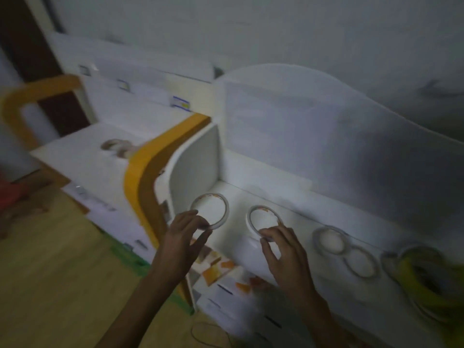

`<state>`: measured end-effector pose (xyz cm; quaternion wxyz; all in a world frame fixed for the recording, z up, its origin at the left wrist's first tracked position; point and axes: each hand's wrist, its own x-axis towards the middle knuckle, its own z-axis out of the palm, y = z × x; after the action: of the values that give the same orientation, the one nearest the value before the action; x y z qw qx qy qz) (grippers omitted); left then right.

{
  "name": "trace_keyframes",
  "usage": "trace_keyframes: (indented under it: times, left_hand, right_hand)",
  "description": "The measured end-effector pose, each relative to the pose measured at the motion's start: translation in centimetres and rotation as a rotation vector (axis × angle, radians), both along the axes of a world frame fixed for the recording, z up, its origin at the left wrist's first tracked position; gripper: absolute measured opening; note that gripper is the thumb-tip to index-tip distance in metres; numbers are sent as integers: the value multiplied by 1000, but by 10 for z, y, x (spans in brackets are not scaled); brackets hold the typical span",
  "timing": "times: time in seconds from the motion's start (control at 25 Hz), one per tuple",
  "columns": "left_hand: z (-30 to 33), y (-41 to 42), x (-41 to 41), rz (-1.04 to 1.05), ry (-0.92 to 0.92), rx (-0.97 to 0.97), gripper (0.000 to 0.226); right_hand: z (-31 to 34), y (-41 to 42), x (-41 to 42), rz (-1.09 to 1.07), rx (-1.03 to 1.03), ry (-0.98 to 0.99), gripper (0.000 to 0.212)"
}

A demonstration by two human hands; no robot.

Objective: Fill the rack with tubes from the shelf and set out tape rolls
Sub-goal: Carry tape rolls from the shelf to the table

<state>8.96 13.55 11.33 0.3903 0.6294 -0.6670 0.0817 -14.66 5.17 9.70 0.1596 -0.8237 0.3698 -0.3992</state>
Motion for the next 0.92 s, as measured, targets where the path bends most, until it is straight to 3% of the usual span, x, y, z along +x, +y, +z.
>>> trace_keyframes:
  times: [0.2, 0.52, 0.92]
  left_hand:
    - [24, 90, 91, 169, 11, -69, 10]
    - [14, 204, 238, 369, 37, -57, 19]
    - [-3, 189, 384, 439, 69, -72, 19]
  right_hand:
    - [25, 50, 110, 151, 1, -52, 20]
    - [24, 123, 277, 333, -78, 7, 17]
    - [-1, 93, 439, 344, 7, 34, 14]
